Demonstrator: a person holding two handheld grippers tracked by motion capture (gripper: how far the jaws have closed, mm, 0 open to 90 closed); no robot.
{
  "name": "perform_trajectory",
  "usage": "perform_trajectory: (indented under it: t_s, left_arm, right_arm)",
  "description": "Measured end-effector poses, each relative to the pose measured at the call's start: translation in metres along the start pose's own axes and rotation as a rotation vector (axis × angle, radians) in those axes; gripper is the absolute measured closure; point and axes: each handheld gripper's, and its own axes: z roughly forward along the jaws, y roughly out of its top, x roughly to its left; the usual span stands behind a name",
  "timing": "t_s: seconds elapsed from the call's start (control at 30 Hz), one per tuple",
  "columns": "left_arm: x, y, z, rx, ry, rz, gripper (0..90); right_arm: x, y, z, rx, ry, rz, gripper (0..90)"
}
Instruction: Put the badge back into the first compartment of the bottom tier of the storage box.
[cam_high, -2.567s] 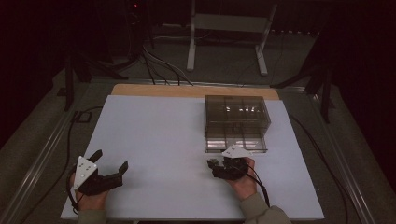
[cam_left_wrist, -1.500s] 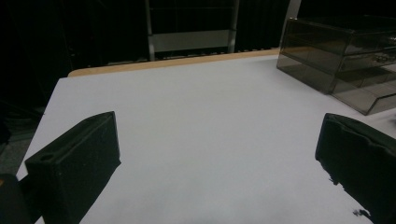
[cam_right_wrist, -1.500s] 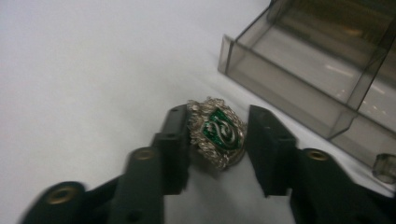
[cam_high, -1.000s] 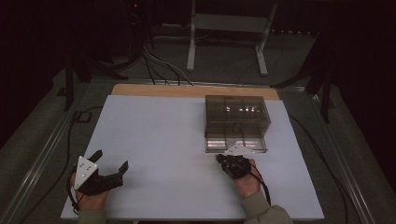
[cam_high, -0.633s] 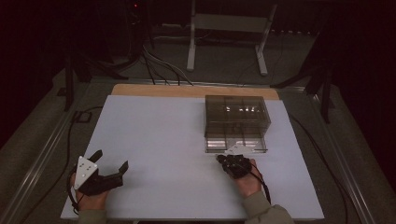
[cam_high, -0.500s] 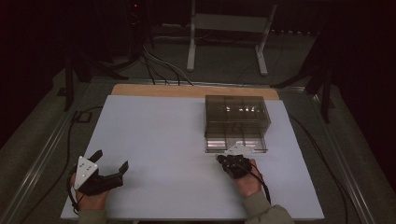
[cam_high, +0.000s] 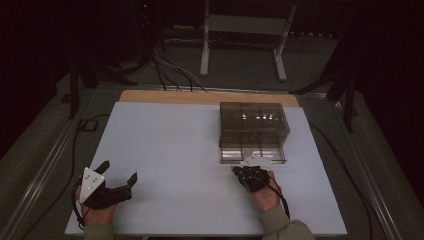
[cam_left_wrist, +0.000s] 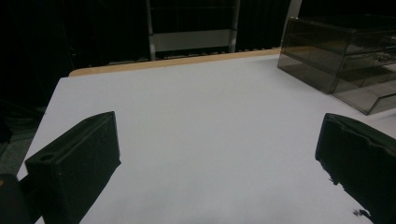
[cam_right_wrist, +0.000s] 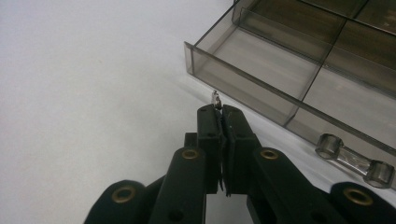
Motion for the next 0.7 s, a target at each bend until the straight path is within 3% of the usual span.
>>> perform_trajectory:
  t_s: [0.7]
  left_arm:
    - [-0.0003,-0.0002,0.0005,0.001,0.001,0.0,0.7]
  right_arm:
    - [0.0029,0.0004,-0.001,0.002,0.006,0.008,87.9]
